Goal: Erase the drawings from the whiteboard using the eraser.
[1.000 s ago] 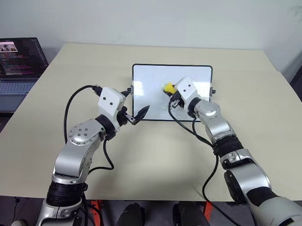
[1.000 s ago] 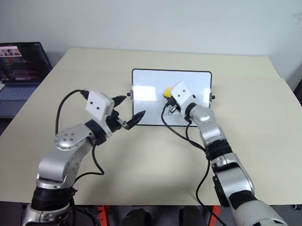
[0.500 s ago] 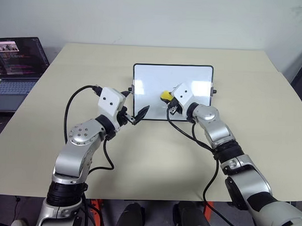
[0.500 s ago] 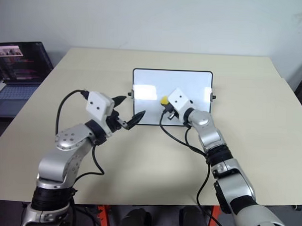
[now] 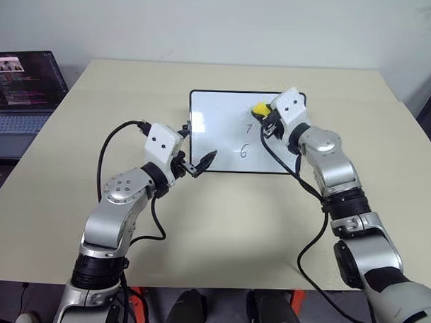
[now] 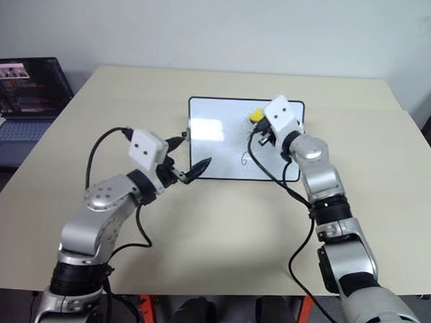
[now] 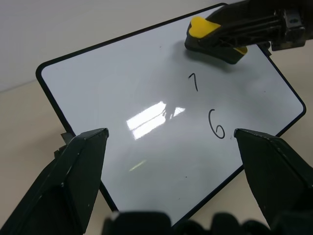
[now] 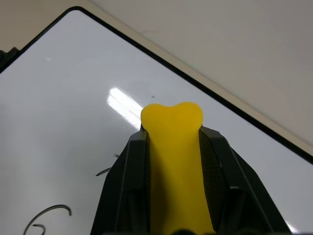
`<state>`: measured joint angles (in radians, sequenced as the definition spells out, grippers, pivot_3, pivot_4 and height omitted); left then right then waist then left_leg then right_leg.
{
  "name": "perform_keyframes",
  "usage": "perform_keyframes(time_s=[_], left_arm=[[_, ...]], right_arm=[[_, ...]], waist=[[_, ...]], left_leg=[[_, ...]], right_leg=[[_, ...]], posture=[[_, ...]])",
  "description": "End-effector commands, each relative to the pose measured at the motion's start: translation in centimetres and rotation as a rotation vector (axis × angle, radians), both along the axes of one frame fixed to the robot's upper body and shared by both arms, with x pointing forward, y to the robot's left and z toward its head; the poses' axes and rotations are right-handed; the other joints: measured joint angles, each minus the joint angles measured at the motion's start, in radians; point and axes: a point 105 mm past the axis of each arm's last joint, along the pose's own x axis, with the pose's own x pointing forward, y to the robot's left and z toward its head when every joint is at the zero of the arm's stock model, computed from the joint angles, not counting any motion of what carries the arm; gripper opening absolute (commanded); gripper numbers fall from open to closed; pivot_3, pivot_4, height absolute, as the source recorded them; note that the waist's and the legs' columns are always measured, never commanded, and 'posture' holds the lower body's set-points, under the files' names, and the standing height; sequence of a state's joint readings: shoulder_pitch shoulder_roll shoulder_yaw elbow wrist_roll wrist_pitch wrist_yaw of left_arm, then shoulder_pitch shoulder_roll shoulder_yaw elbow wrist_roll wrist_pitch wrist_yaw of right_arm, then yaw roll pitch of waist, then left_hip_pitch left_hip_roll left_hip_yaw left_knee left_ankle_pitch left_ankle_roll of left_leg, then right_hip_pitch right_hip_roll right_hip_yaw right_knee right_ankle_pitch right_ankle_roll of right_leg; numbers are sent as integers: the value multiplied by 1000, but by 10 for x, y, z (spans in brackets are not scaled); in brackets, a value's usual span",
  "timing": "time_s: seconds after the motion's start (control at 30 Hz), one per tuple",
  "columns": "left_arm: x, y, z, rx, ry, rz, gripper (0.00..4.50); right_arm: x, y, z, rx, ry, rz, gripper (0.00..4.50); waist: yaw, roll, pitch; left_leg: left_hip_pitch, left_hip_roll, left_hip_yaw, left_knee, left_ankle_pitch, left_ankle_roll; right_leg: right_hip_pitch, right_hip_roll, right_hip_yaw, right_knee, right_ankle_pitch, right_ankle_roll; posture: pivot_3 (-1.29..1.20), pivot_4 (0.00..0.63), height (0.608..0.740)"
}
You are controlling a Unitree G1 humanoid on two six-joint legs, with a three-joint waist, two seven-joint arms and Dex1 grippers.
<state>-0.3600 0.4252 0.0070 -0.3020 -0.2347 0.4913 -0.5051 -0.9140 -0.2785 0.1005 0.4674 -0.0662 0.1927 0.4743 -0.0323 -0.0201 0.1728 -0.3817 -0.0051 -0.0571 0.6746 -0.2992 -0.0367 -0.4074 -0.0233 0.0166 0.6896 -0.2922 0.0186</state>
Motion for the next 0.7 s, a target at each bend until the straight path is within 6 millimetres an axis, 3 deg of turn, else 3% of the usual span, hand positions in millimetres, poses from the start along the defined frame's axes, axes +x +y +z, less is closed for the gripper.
perform_keyframes(time_s=[0.03, 0.2, 0.33, 0.47, 0.7], left_arm=[[-1, -5, 14, -12, -57, -27, 4500], [-1, -5, 15, -9, -59, -32, 4500], [-2, -5, 16, -9, -62, -31, 4500], [-4, -2, 16, -5, -65, -22, 4500], [-5, -2, 17, -3, -65, -18, 4500]], right_arm=[[8, -10, 20, 10, -71, -47, 1102], [17, -16, 13, -17, -70, -82, 1102], [17, -17, -17, -64, -13, -84, 1102], [9, -10, -39, -65, 28, -55, 1102], [-4, 2, -56, -72, 66, -20, 1102]], waist=[[0, 0, 0], [0, 0, 0], [1, 0, 0], [1, 0, 0], [-1, 0, 0]], left_leg=[[0, 0, 0, 0, 0, 0], [0, 0, 0, 0, 0, 0], [0, 0, 0, 1, 0, 0], [2, 0, 0, 1, 0, 0], [4, 0, 0, 2, 0, 0]], right_leg=[[0, 0, 0, 0, 0, 0], [0, 0, 0, 0, 0, 0], [0, 0, 0, 0, 0, 0], [2, 0, 0, 1, 0, 0], [2, 0, 1, 4, 1, 1]], posture=[[0, 150, 740], [0, 150, 740], [0, 150, 740], [0, 150, 740], [0, 150, 740]])
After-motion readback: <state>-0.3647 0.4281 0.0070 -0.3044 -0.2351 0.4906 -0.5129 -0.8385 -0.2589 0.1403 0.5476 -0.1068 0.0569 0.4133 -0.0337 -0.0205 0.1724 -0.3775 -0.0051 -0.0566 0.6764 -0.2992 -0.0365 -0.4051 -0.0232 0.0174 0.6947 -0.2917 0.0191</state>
